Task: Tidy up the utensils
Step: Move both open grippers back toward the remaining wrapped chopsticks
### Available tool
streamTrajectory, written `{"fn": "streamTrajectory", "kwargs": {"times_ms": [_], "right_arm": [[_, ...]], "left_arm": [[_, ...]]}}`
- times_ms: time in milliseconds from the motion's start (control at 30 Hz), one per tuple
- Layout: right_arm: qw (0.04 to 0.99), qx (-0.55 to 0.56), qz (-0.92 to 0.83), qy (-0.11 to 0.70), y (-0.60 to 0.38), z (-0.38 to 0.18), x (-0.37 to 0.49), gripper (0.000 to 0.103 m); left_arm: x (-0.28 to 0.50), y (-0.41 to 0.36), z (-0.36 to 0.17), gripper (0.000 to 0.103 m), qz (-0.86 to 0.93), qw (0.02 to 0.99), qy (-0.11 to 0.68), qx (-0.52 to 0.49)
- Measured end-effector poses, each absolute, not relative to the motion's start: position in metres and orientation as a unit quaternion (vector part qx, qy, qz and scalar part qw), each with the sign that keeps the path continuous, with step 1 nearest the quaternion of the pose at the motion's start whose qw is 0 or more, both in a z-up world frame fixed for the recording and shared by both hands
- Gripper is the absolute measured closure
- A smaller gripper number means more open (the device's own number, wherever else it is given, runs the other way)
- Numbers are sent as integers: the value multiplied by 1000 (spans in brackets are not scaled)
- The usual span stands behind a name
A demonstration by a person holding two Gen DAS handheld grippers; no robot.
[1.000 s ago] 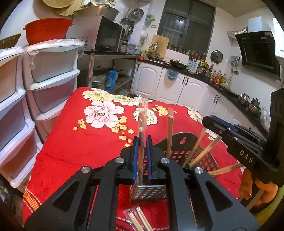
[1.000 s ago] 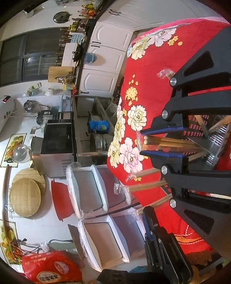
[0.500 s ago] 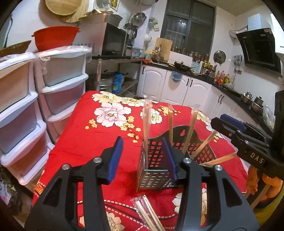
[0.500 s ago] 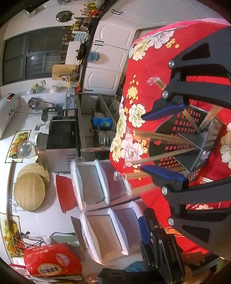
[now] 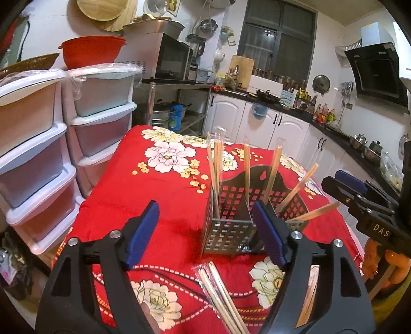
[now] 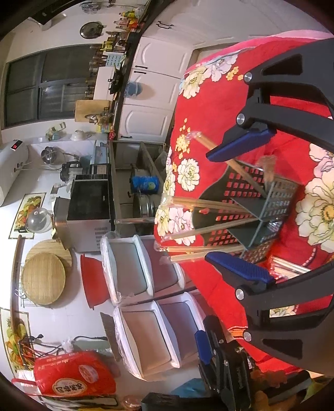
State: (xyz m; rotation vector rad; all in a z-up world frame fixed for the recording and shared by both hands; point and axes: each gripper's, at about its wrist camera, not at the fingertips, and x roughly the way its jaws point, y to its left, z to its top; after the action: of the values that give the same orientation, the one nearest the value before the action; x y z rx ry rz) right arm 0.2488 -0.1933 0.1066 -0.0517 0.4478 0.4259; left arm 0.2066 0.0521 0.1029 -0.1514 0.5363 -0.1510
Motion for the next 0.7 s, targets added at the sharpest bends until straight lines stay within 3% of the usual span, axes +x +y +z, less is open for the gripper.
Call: {"fn": "streamTrajectory", "kwargs": {"times_ms": [433, 700], "right_arm": [[951, -31, 202, 234, -204, 93, 218, 32], [949, -34, 194, 247, -211, 81, 209, 32]], "left_arm": [[184, 57, 80, 15, -81, 953, 278, -90], [181, 57, 59, 13, -88, 945, 299, -98]]}}
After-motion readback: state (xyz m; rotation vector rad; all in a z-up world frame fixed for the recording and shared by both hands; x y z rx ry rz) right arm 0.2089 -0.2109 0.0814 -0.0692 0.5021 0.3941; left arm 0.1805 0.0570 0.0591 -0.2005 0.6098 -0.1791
